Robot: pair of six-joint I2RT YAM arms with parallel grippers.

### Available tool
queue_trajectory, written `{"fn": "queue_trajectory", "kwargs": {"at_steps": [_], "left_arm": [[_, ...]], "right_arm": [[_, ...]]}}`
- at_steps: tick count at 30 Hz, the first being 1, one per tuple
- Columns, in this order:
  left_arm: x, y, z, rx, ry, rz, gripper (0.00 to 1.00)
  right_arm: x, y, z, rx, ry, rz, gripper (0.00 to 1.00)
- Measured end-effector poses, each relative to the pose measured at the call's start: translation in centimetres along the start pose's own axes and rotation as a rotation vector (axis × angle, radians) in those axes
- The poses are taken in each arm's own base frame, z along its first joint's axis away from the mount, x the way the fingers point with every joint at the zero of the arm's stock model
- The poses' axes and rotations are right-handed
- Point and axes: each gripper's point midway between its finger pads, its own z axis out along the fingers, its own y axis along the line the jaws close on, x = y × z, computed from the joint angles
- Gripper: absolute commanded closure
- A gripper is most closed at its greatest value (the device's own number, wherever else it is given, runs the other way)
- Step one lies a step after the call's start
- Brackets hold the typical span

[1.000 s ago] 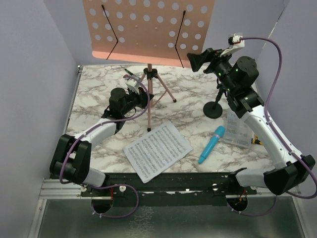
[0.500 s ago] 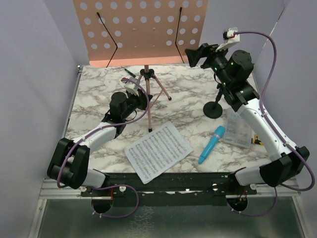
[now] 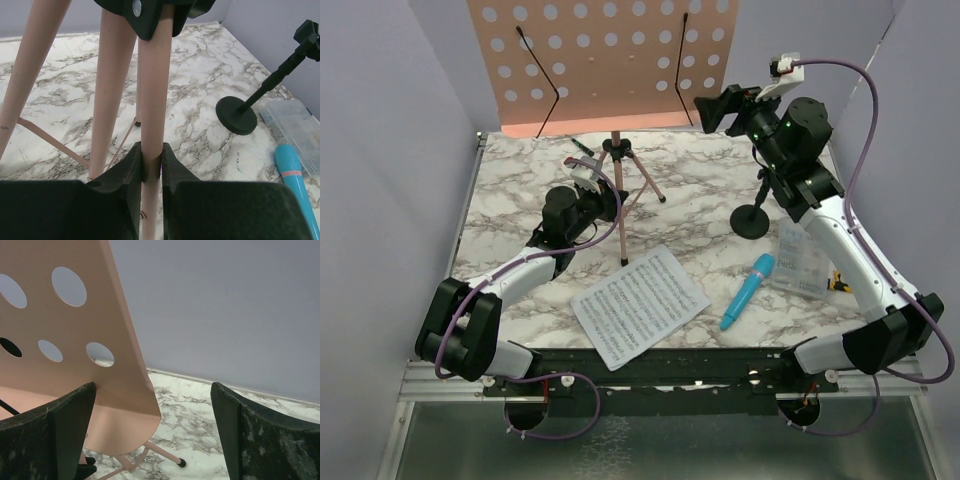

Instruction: Set up the instrument practice props

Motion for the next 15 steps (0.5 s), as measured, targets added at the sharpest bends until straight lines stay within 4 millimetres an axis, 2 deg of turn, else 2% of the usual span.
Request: {"fn": "queue_trajectory", "kwargs": {"at_steps": [2,3,4,7,11,15], "left_arm": [[0.0,0.0,0.0,0.001,0.000,0.000,1.00],[0.0,0.0,0.0,0.001,0.000,0.000,0.96],[0.0,0.0,0.0,0.001,0.000,0.000,0.89],[0.0,-0.1,0.0,0.003,0.001,-0.002,0.61],[0.0,-0.2,0.0,0.007,0.003,-0.033,0.50],[0.1,-0.5,0.0,0.013,0.005,-0.056,0.32]], "right_arm": [[0.0,0.0,-0.4,-0.001,0.002,0.000,0.01],[0.0,0.1,-0.7,-0.004,0.002,0.000,0.00],[-0.1,0.1,-0.9,-0.006,0.003,0.000,0.00],[-0.7,0.5,-1.9,-0.018,-0.002,-0.001,0.00],[-2.3,1.1,-3.2,-0.038,-0.027,-0.004,0.00],[-3.5,1.5,-4.2,-0.053,-0.051,-0.016,0.00]]}}
